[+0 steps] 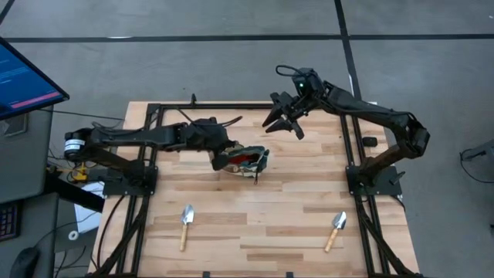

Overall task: Pick & Place Garden tools in Gardening bag
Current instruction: Put the brown trowel into the gardening bag, then adjust the gardening bag

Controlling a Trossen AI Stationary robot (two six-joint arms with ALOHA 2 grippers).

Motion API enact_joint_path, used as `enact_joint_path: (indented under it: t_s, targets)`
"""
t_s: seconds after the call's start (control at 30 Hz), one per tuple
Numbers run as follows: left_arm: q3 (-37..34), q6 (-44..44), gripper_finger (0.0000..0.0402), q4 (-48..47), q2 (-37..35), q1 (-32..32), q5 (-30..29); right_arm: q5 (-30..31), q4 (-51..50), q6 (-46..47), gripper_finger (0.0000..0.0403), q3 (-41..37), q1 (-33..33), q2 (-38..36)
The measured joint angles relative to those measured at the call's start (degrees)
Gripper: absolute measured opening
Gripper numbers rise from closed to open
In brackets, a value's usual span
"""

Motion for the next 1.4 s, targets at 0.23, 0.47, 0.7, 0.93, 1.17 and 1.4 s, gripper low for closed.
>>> enact_joint_path:
  t_s: [0.23, 0.47, 0.7, 0.93, 1.17, 1.4]
  targets:
    - [-4.8, -0.4, 0.0006, 8.6, 0.6, 0.0, -1.3, 0.0, -1.6, -1.2, 0.0118, 0.0, 0.5, 0.0]
    - [-4.8, -0.4, 0.0006, 8.9, 1.8, 0.0, -0.6, 0.0, -3.8, -2.4, 0.0118, 0.0, 0.1, 0.0]
    - [-4.8, 1.1, 0.0043, 9.1, 2.6, 0.0, 0.1, 0.0, -6.1, -3.2, 0.0118, 0.0, 0.1, 0.0]
    - [-4.8, -0.8, 0.0122, 9.0, 1.6, -0.3, 2.7, 0.0, -6.5, -3.1, 0.0118, 0.0, 0.1, 0.1]
    - [-4.8, -0.9, 0.0176, 9.0, -1.1, -0.5, 1.5, 0.0, -8.2, -3.7, 0.0118, 0.0, 0.1, 0.1]
    - [-4.8, -3.3, 0.0188, 9.0, -6.0, -0.5, 0.9, 7.8, -16.6, -9.9, 0.0118, 0.0, 0.8, 0.1]
